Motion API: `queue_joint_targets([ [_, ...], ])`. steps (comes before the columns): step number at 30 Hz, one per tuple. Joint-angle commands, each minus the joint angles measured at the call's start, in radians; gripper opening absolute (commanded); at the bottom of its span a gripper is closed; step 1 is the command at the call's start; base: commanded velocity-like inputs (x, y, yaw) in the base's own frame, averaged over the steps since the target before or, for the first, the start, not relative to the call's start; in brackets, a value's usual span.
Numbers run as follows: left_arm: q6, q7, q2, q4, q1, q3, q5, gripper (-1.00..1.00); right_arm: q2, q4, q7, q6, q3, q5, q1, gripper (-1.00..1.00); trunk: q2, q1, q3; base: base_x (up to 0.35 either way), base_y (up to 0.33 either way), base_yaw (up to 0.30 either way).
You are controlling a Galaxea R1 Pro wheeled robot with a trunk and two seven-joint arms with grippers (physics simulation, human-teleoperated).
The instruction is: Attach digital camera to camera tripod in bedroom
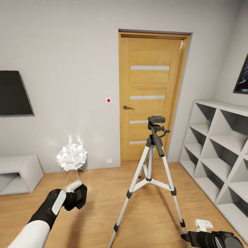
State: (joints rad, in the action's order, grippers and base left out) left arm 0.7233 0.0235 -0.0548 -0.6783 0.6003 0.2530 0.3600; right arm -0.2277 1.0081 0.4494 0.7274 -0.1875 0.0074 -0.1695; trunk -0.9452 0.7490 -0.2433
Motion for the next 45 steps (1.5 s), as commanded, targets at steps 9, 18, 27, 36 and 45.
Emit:
queue_joint_targets([
  [9,-0.421,0.006,0.0,0.571,0.001,-0.001,-0.102,-1.0,0.0,-0.554,-0.075,-0.442,-0.003,0.131,-0.001,1.0,0.062,-0.035,0.027,0.0,0.0,0.0],
  [18,-0.574,0.007,0.008,0.666,-0.107,-0.003,-0.15,-1.0,0.002,-0.806,-0.188,-0.662,0.002,0.135,-0.001,1.0,0.125,-0.069,0.055,0.0,0.0,0.0],
  [27,-0.611,0.007,0.009,0.676,-0.255,-0.004,-0.158,-1.0,0.001,-1.007,-0.301,-0.834,0.002,0.133,-0.001,1.0,0.188,-0.104,0.083,0.0,0.0,0.0],
  [36,-0.656,0.007,0.009,0.678,-0.321,-0.003,-0.156,-1.0,0.003,-1.02,-0.335,-0.847,0.003,0.134,-0.001,1.0,0.251,-0.138,0.112,0.0,0.0,0.0],
  [45,-0.66,0.007,0.012,0.678,-0.324,-0.003,-0.154,-1.0,0.013,-1.042,-0.328,-0.822,0.005,0.134,0.016,1.0,0.314,-0.173,0.14,0.0,0.0,0.0],
])
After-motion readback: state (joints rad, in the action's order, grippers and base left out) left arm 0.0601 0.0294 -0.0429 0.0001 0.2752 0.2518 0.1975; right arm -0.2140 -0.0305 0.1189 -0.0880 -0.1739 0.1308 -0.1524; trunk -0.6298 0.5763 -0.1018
